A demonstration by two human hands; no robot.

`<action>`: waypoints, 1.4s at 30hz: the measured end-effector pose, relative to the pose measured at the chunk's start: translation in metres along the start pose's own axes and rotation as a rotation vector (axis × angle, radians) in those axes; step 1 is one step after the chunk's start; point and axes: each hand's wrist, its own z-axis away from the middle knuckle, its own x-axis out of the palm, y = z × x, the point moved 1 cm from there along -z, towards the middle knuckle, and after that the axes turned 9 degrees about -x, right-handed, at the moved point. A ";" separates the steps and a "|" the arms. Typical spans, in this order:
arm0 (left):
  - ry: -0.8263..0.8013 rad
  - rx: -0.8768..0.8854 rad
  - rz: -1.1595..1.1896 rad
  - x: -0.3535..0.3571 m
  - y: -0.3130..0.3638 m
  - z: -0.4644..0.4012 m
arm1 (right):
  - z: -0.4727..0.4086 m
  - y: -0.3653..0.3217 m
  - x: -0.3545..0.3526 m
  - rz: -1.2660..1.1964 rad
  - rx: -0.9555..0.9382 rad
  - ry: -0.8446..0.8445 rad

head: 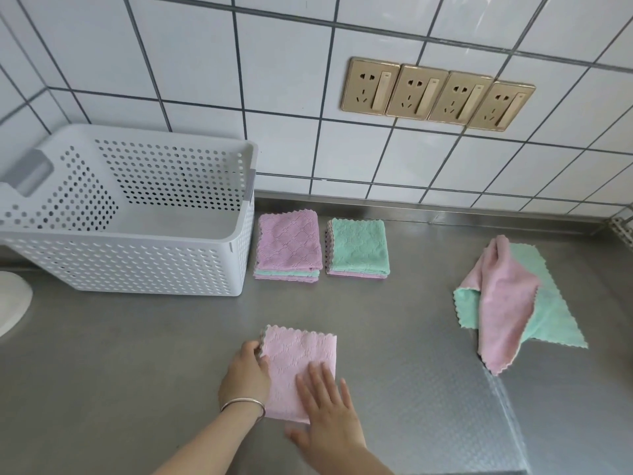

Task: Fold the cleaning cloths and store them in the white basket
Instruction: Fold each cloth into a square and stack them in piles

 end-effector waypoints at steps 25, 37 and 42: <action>0.112 0.328 0.368 -0.022 0.145 0.006 | -0.088 0.104 -0.152 -0.869 0.481 0.398; -0.008 0.358 -0.183 0.055 0.250 -0.106 | -0.201 0.207 -0.141 -0.912 0.720 0.399; 0.027 0.378 -0.338 0.066 0.246 -0.112 | -0.207 0.208 -0.131 -0.867 0.791 0.379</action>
